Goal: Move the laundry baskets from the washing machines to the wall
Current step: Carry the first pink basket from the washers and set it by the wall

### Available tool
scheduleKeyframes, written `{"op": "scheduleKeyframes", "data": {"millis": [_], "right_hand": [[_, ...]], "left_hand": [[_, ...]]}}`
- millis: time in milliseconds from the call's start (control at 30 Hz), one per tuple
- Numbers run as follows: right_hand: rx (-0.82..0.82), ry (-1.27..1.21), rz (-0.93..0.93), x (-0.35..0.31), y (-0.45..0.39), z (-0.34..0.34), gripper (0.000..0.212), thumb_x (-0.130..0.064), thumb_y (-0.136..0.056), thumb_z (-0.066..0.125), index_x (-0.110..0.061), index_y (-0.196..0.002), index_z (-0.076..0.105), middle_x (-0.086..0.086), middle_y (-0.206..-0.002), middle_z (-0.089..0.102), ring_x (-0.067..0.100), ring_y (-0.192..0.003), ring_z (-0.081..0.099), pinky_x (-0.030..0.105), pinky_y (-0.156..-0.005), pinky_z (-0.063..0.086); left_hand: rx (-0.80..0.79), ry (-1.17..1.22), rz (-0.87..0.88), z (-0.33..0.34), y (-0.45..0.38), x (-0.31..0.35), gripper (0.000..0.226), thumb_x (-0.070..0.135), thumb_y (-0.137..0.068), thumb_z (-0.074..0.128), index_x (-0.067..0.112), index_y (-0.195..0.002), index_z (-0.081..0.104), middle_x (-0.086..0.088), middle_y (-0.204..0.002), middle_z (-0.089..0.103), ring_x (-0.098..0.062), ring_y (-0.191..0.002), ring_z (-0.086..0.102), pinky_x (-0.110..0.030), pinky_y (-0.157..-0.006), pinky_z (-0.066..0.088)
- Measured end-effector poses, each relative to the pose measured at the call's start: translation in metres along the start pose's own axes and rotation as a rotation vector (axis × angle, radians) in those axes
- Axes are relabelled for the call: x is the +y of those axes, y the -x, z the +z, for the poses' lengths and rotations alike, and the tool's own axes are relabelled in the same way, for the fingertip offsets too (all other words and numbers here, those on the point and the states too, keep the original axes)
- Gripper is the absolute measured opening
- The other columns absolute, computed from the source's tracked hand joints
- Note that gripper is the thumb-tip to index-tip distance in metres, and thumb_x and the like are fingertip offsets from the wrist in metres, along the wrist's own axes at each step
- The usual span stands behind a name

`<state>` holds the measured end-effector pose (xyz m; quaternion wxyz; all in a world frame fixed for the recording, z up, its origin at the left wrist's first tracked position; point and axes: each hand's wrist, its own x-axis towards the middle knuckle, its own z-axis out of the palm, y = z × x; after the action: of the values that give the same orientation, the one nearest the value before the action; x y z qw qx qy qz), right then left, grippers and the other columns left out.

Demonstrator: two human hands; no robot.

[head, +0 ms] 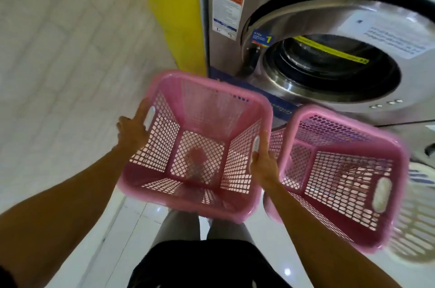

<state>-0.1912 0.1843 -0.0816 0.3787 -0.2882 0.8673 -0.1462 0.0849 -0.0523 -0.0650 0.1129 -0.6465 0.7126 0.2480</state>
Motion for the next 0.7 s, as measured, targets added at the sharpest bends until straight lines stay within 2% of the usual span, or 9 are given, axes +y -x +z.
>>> {"op": "scheduleKeyframes", "data": {"millis": [100,167,200,267,333,367,467,633,700], "right_hand": [[-0.036,0.066,-0.069,-0.004,0.016,-0.003,0.085,-0.022,-0.105,0.038,-0.065,-0.143,-0.025,0.024,-0.129,0.057,0.031,-0.078,0.066,0.055,-0.076,0.060],[-0.081,0.100,-0.122,-0.007,0.019,-0.004,0.090,-0.021,-0.105,0.039,-0.066,-0.141,-0.029,0.019,-0.134,0.056,0.032,-0.073,0.068,0.045,-0.062,0.059],[-0.102,0.127,-0.142,-0.010,0.020,-0.005,0.091,-0.020,-0.104,0.040,-0.067,-0.139,-0.031,0.018,-0.128,0.059,0.031,-0.067,0.067,0.042,-0.055,0.057],[-0.150,0.206,-0.184,-0.016,0.019,-0.007,0.088,-0.024,-0.104,0.039,-0.066,-0.140,-0.031,0.019,-0.097,0.065,0.029,-0.062,0.066,0.043,-0.055,0.057],[-0.198,0.289,-0.239,-0.026,0.019,-0.004,0.082,-0.026,-0.103,0.038,-0.053,-0.150,-0.025,0.017,-0.078,0.064,0.027,-0.057,0.064,0.039,-0.051,0.055],[-0.218,0.321,-0.265,-0.032,0.020,0.000,0.079,-0.026,-0.104,0.037,-0.049,-0.153,-0.021,0.018,-0.076,0.064,0.028,-0.058,0.065,0.040,-0.052,0.056],[-0.252,0.420,-0.354,-0.049,0.027,0.016,0.066,-0.037,-0.107,0.029,-0.048,-0.156,-0.014,0.019,-0.084,0.067,0.034,-0.073,0.070,0.048,-0.074,0.060],[-0.341,0.542,-0.537,-0.077,0.048,0.046,0.064,-0.040,-0.107,0.029,-0.050,-0.155,-0.012,0.019,-0.083,0.069,0.034,-0.069,0.070,0.050,-0.070,0.060],[-0.359,0.604,-0.622,-0.088,0.062,0.059,0.067,-0.036,-0.107,0.032,-0.049,-0.156,-0.011,0.021,-0.093,0.070,0.036,-0.073,0.069,0.049,-0.072,0.059]], "left_hand": [[0.053,0.021,-0.025,0.004,0.043,-0.032,0.091,0.003,-0.085,0.054,0.038,-0.158,0.011,-0.035,-0.091,0.064,-0.046,-0.084,0.063,-0.044,-0.086,0.050],[0.092,0.057,-0.071,0.008,0.072,-0.052,0.090,0.008,-0.086,0.055,0.040,-0.157,0.010,-0.032,-0.088,0.065,-0.045,-0.081,0.062,-0.043,-0.087,0.049],[0.113,0.083,-0.103,0.011,0.087,-0.061,0.089,0.011,-0.088,0.056,0.043,-0.156,0.009,-0.030,-0.087,0.064,-0.042,-0.079,0.060,-0.044,-0.085,0.050],[0.145,0.134,-0.182,0.017,0.118,-0.075,0.086,0.015,-0.090,0.056,0.045,-0.155,0.009,-0.025,-0.088,0.064,-0.038,-0.077,0.054,-0.043,-0.075,0.048],[0.187,0.188,-0.278,0.024,0.151,-0.088,0.084,0.017,-0.091,0.056,0.046,-0.155,0.010,-0.027,-0.088,0.061,-0.039,-0.080,0.054,-0.042,-0.070,0.050],[0.203,0.220,-0.335,0.028,0.167,-0.094,0.084,0.017,-0.091,0.057,0.049,-0.153,0.010,-0.027,-0.091,0.058,-0.041,-0.081,0.056,-0.044,-0.070,0.053],[0.228,0.320,-0.515,0.045,0.217,-0.112,0.086,0.017,-0.090,0.058,0.056,-0.149,0.009,-0.020,-0.098,0.048,-0.041,-0.082,0.058,-0.045,-0.069,0.056],[0.306,0.450,-0.688,0.076,0.288,-0.143,0.087,0.012,-0.091,0.058,0.055,-0.150,0.010,-0.021,-0.099,0.048,-0.038,-0.080,0.057,-0.044,-0.068,0.057],[0.335,0.500,-0.737,0.087,0.317,-0.156,0.092,0.005,-0.090,0.056,0.056,-0.149,0.008,-0.021,-0.095,0.051,-0.037,-0.078,0.058,-0.044,-0.067,0.057]]}}
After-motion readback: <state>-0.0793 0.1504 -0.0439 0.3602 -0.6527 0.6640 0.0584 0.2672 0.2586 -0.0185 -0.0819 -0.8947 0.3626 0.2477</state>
